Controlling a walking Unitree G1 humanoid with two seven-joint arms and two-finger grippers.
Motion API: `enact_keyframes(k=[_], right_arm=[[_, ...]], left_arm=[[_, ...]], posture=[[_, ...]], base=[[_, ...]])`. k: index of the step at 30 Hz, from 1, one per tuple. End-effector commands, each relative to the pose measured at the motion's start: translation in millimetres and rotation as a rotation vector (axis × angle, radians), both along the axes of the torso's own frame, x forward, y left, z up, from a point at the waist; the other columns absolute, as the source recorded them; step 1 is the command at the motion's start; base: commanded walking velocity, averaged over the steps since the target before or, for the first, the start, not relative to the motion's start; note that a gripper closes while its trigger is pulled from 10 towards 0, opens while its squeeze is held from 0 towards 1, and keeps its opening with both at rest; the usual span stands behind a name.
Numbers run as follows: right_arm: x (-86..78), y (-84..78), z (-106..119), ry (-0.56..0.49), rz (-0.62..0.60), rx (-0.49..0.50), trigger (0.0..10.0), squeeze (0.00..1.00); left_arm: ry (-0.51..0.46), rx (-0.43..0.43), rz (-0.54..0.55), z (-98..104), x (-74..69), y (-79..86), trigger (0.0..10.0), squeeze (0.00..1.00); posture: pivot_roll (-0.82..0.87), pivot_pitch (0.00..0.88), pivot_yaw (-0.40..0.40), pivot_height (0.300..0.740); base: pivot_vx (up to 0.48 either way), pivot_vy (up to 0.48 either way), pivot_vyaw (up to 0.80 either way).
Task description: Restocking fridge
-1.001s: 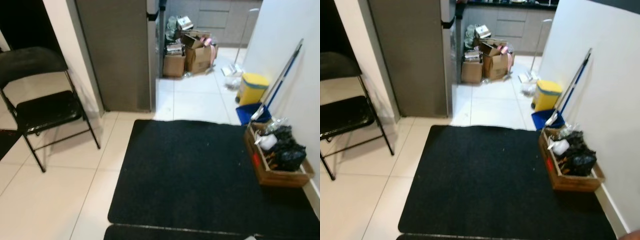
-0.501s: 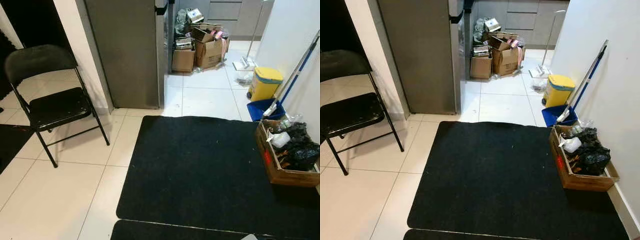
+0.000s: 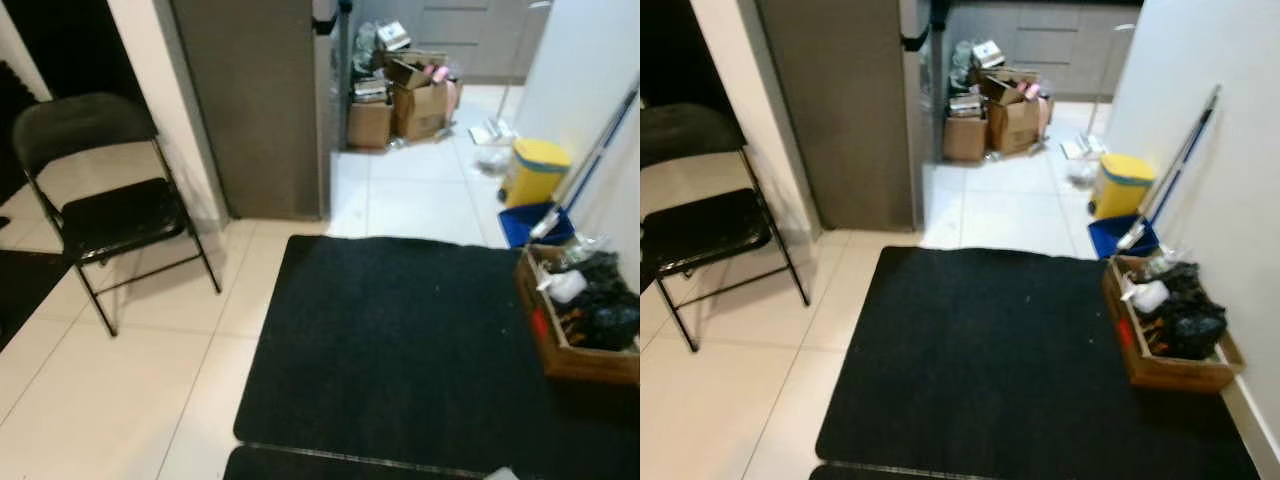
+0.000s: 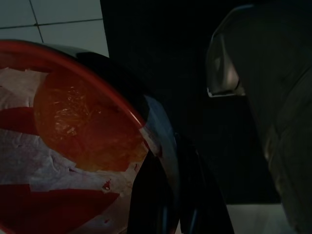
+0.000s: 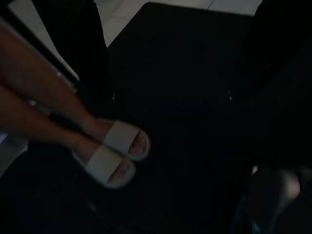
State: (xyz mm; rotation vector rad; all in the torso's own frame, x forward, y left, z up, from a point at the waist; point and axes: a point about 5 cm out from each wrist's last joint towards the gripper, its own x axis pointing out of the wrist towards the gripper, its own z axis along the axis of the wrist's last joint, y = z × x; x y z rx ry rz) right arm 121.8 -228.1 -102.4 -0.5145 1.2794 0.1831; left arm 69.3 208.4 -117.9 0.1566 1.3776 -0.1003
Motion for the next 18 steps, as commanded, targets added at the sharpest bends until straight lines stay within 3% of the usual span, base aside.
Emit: enact_keyframes(k=[1, 13, 18], right_arm=[[-7.1, -4.6, -1.0, 0.018, -0.021, -0.008, 10.0, 0.00], [-5.8, -5.3, -0.5, 0.013, -0.020, -0.013, 10.0, 0.00], [-4.6, -5.3, -0.2, 0.004, -0.021, -0.013, 10.0, 0.00]], left_arm=[[-0.050, -0.008, -0.014, 2.4, 15.3, -3.7, 10.0, 0.00], [-0.046, -0.013, -0.016, 2.2, 14.5, -4.2, 10.0, 0.00], [-0.049, -0.015, -0.018, 2.3, 15.4, -4.5, 10.0, 0.00]], posture=[[-0.03, 0.000, -0.008, 0.740], [-0.03, 0.000, -0.006, 0.740], [-0.03, 0.000, -0.005, 0.740]], base=[[0.277, 0.000, -0.79], [0.271, 0.000, -0.79], [0.271, 0.000, -0.19]])
